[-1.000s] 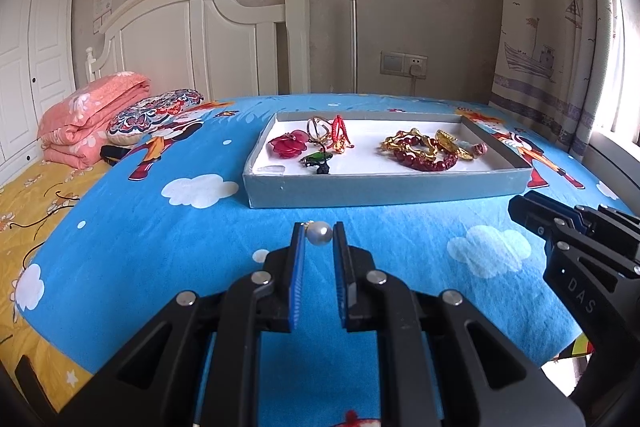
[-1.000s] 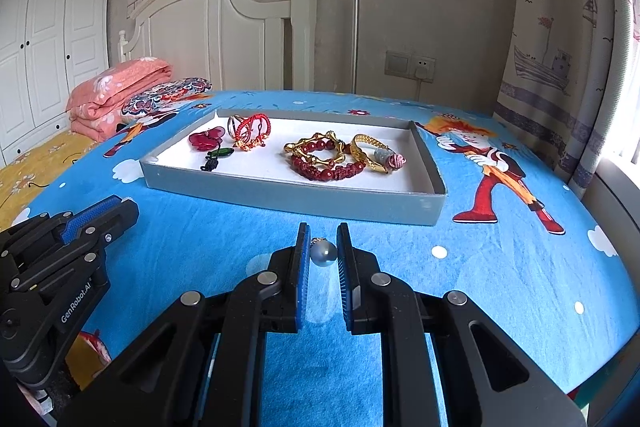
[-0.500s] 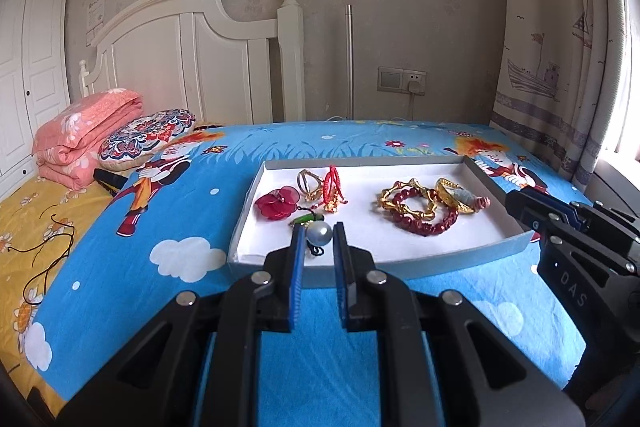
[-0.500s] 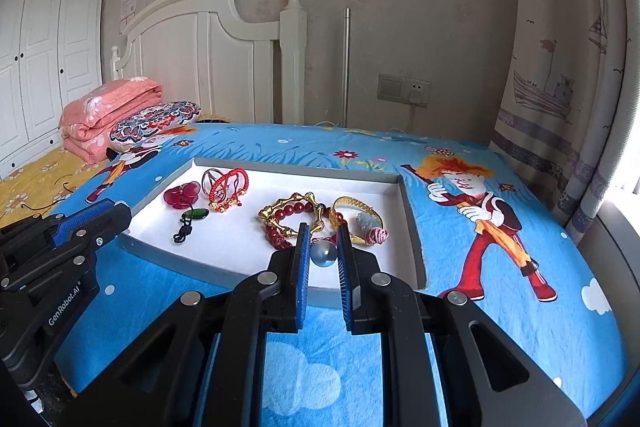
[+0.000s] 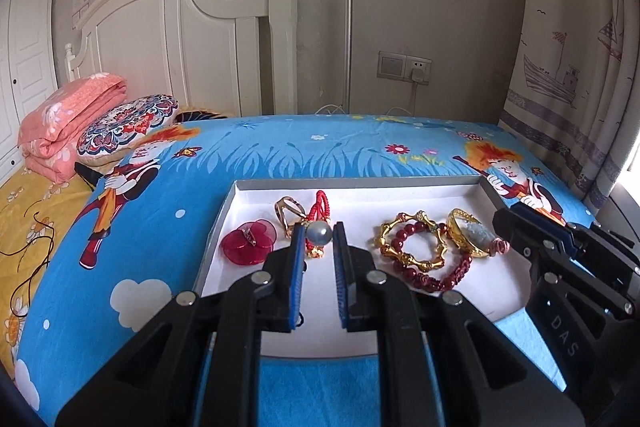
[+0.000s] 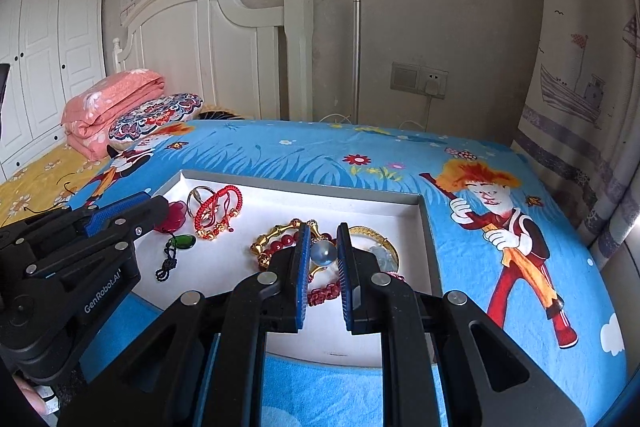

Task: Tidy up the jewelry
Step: 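Lower the pearl into the tray with the left tool while the right tool releases its pearl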

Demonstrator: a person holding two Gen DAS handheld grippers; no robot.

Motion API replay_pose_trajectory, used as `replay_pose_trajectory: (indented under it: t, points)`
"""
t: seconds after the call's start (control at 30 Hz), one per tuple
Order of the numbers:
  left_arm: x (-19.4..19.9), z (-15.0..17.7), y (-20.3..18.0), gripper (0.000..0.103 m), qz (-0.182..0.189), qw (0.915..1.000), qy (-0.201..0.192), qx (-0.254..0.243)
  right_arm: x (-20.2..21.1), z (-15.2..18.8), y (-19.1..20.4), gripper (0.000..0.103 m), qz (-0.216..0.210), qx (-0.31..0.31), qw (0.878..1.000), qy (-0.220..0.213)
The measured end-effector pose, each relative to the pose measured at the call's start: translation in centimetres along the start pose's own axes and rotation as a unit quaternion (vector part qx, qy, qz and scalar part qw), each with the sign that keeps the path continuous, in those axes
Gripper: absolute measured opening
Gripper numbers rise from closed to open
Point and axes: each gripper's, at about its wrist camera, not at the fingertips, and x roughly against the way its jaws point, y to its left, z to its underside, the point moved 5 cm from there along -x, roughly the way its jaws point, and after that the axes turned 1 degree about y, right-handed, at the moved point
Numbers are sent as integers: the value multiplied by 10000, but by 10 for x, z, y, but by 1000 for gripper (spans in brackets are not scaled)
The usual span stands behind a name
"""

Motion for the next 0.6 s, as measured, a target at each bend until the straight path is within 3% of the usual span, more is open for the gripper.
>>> replay_pose_trajectory:
  t: [0.6]
  points:
    - [-35,2,-3,14,-182,9993,303,-151,-38,-2,-3,15,108,118,9993,347]
